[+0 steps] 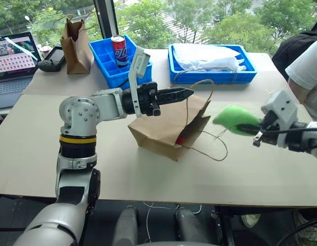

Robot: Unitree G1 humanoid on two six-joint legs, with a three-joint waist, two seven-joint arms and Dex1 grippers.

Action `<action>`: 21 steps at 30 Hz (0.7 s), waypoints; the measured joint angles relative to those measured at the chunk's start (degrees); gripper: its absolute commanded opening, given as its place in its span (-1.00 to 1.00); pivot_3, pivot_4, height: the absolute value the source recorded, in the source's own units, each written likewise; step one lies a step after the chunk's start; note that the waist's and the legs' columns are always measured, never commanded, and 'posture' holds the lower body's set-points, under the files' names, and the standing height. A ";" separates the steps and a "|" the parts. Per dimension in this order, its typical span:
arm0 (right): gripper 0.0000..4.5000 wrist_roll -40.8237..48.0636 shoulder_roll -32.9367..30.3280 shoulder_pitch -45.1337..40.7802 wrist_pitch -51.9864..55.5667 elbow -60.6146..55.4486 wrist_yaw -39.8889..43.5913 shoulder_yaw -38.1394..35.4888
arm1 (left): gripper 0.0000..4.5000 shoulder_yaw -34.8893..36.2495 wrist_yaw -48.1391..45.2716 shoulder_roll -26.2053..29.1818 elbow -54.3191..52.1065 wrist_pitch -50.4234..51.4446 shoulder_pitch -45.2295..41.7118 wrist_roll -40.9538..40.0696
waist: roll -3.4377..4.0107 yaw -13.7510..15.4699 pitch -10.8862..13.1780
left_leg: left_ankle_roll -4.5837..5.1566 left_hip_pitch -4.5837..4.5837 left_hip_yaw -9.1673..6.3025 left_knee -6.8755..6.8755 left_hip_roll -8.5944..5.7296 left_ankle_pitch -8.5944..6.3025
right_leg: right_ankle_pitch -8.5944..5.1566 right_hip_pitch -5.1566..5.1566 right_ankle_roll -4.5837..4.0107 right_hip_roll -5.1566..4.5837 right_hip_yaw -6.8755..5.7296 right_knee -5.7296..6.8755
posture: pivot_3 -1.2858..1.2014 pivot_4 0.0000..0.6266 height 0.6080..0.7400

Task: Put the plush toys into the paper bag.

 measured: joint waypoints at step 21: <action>-0.99 -7.87 19.05 -16.90 3.80 5.92 -6.48 23.98 | -1.00 -0.87 0.77 -3.67 -0.36 0.77 -1.04 -0.35 | 0.00 0.50 0.00 | -0.03 -0.14 -0.06 -0.02 -0.03 0.02 | 0.06 -0.11 -0.12 -0.01 -0.03 0.00 | 0.03 -0.52 0.02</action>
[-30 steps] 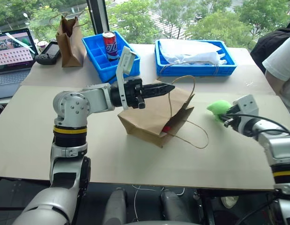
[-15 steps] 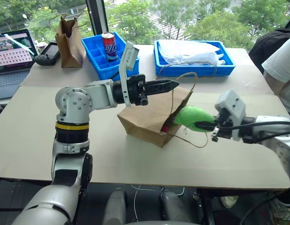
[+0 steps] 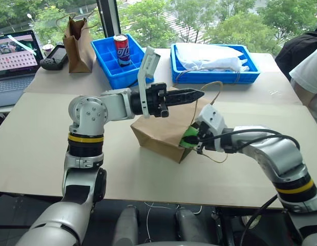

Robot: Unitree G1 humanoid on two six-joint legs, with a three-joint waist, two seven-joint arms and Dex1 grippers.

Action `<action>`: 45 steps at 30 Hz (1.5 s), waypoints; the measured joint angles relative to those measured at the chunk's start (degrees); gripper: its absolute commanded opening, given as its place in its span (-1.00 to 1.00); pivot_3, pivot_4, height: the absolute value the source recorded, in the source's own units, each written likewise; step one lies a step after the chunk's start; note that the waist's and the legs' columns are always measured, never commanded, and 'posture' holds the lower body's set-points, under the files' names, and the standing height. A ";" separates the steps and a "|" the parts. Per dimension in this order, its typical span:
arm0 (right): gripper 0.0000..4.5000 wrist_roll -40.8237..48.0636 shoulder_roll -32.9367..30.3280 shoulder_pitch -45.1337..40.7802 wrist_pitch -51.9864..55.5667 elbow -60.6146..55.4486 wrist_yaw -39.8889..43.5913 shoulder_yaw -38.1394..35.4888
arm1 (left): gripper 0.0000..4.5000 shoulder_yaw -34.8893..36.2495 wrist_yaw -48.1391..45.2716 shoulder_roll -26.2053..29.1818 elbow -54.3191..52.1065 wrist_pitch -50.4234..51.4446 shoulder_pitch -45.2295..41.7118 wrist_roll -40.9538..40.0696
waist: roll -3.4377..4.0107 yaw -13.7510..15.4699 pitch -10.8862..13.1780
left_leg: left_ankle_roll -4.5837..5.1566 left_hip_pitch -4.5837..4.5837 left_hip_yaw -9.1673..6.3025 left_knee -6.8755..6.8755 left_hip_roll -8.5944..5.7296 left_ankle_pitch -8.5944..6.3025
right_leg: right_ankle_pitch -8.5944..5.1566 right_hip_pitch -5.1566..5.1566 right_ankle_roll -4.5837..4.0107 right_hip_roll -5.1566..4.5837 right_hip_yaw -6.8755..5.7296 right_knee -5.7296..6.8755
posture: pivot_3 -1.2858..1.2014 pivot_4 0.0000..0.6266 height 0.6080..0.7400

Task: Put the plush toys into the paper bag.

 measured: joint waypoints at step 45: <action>0.99 30.51 13.76 22.53 34.12 -12.86 -15.01 -53.15 | -1.00 1.17 -0.36 2.57 1.47 -1.14 -1.12 0.63 | 0.00 -0.22 -0.01 | 0.04 -0.06 -0.11 -0.07 -0.06 0.04 | -0.01 0.01 0.00 0.01 0.01 0.01 | 0.03 -0.52 0.02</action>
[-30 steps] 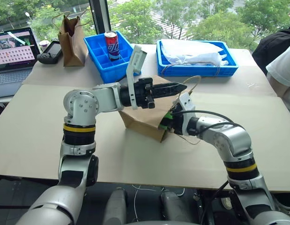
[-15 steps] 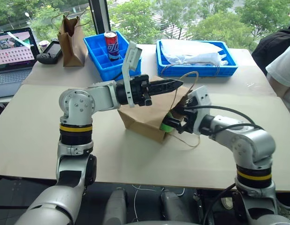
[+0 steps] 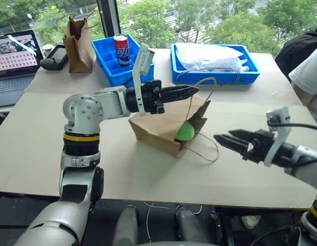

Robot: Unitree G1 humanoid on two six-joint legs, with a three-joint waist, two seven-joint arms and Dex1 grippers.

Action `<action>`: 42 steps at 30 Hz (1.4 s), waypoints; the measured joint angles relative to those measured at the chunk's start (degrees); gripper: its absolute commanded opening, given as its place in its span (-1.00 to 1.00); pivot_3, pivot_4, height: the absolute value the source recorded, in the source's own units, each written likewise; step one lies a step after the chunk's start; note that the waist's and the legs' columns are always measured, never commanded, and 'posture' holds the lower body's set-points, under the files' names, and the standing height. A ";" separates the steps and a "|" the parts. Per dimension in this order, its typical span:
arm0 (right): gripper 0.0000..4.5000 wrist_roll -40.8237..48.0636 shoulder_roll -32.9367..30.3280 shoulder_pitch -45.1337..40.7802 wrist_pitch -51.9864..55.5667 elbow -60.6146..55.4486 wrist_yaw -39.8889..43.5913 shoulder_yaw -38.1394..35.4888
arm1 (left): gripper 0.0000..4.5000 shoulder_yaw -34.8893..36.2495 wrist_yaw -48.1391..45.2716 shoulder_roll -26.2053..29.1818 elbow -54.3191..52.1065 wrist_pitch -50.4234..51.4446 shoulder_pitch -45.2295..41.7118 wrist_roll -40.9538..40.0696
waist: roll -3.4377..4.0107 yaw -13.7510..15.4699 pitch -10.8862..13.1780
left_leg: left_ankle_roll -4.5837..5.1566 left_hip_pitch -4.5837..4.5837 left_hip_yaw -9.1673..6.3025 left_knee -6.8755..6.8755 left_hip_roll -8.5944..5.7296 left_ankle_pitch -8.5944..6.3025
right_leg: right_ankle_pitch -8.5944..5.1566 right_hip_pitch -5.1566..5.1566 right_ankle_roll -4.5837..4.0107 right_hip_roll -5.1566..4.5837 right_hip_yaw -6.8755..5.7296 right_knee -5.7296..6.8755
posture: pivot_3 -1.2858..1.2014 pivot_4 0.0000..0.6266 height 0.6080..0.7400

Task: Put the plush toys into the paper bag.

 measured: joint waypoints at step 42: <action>-0.99 27.12 25.81 0.93 -38.91 12.16 -32.01 10.81 | -1.00 0.59 -0.12 3.00 -0.01 -1.73 0.04 2.46 | 0.10 -1.37 0.01 | 0.11 -0.10 -0.04 0.01 -0.01 0.09 | 0.00 -0.07 0.01 0.01 -0.02 0.04 | 0.03 -0.52 0.02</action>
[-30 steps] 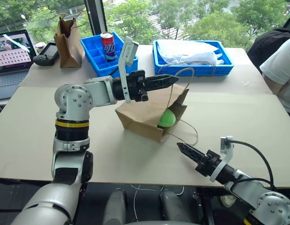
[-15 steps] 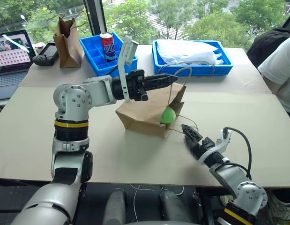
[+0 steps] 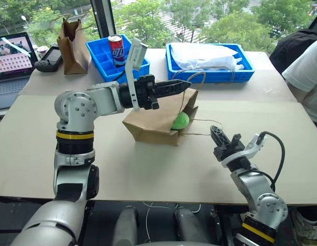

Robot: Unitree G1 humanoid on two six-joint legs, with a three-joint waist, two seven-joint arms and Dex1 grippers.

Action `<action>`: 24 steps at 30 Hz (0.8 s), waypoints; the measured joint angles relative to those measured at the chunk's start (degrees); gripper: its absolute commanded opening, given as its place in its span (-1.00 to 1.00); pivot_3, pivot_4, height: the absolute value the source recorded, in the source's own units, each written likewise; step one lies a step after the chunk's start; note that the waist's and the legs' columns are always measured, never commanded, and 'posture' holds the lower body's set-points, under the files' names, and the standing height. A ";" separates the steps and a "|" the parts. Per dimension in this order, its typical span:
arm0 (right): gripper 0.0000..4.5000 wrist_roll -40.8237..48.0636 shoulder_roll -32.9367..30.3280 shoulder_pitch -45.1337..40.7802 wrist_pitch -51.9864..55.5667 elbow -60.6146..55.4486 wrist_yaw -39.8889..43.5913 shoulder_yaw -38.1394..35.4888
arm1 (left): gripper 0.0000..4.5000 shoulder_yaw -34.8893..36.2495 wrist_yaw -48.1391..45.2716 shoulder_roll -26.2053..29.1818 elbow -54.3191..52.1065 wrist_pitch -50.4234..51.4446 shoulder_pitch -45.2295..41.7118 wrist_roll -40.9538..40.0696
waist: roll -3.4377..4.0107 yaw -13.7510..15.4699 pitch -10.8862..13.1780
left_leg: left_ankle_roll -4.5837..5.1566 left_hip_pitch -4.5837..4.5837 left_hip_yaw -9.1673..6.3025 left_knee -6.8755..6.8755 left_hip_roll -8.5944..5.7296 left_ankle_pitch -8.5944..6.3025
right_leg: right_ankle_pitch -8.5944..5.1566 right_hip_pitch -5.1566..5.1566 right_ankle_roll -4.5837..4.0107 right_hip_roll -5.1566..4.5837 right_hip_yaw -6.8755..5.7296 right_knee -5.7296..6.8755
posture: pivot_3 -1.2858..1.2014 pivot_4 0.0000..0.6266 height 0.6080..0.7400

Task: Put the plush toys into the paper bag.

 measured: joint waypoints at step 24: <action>-0.99 19.08 -28.27 -14.04 -3.23 -9.11 -18.19 14.46 | -1.00 -0.66 -6.83 2.78 5.98 -9.32 -0.11 8.81 | -0.03 0.88 0.02 | 0.02 -0.19 -0.03 -0.01 -0.03 0.01 | 0.00 -0.03 0.00 -0.02 0.03 -0.08 | 0.03 -0.52 0.02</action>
